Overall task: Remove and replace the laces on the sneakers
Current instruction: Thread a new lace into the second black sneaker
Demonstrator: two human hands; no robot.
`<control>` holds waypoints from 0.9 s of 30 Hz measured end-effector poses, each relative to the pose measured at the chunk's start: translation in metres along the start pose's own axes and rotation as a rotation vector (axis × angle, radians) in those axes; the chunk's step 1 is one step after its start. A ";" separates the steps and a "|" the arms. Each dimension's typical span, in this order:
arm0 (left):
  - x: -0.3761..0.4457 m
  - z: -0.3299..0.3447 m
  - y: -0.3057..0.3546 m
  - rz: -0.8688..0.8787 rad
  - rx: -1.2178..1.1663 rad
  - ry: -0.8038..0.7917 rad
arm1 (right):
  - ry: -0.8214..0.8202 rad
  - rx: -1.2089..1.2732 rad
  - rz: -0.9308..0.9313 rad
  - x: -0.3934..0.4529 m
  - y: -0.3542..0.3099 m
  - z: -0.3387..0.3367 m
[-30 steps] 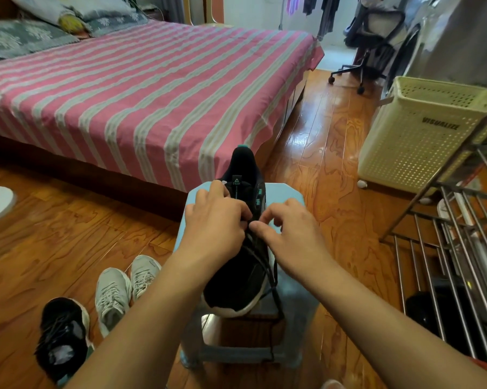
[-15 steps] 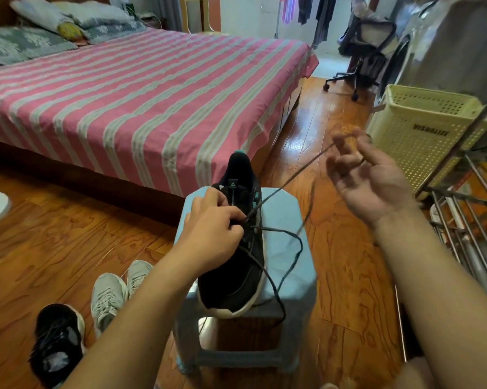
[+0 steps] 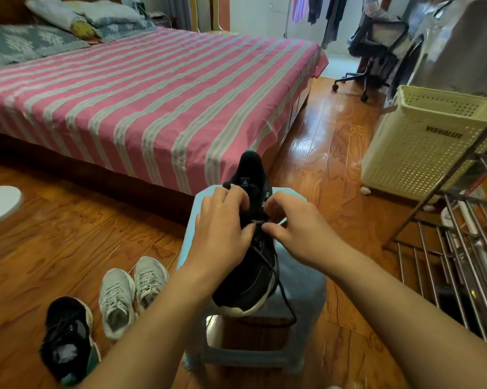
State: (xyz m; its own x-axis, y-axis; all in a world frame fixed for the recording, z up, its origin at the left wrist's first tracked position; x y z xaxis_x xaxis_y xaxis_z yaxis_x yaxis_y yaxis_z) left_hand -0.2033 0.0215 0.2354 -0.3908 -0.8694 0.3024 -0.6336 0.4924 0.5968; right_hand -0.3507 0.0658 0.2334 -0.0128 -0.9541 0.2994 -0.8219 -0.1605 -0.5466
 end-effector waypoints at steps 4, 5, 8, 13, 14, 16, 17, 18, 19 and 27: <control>-0.011 0.001 0.000 0.137 0.043 0.104 | 0.029 0.038 0.031 0.001 0.005 -0.001; -0.012 0.001 -0.001 0.145 0.041 0.115 | 0.030 0.031 0.036 0.000 0.003 0.000; -0.011 0.001 -0.001 0.139 0.006 0.134 | 0.090 -0.042 0.061 0.000 0.000 0.002; -0.007 0.000 0.003 0.156 0.085 0.089 | 0.093 -0.063 0.112 0.002 0.002 0.000; -0.006 0.000 0.003 0.148 0.095 0.083 | 0.084 -0.084 0.093 0.001 0.000 0.001; -0.006 -0.003 0.003 0.147 0.112 0.090 | 0.075 -0.114 0.056 0.001 -0.005 0.003; -0.006 -0.006 0.001 0.145 0.113 0.095 | 0.082 -0.127 0.041 0.002 -0.007 0.004; -0.004 -0.010 -0.003 0.123 0.096 0.102 | 0.093 -0.135 0.027 0.002 -0.008 0.004; -0.003 -0.015 -0.008 0.089 0.066 0.108 | 0.105 -0.133 0.021 0.002 -0.008 0.005; -0.004 -0.017 -0.025 0.010 -0.224 0.112 | 0.256 -0.001 -0.086 0.004 -0.027 0.009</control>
State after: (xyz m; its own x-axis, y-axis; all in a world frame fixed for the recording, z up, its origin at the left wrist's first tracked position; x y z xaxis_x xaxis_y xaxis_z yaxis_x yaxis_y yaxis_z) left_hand -0.1748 0.0116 0.2320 -0.3119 -0.8701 0.3817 -0.4616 0.4899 0.7395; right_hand -0.3234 0.0645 0.2426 -0.0860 -0.8420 0.5326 -0.8268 -0.2379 -0.5097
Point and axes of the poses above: each hand's wrist, its own x-axis towards the middle knuckle, its own z-axis out of the palm, y = z × x, the point moved 5 cm from there along x, towards the middle knuckle, and after that the axes turned 4 degrees about -z, right-handed, at the moved point
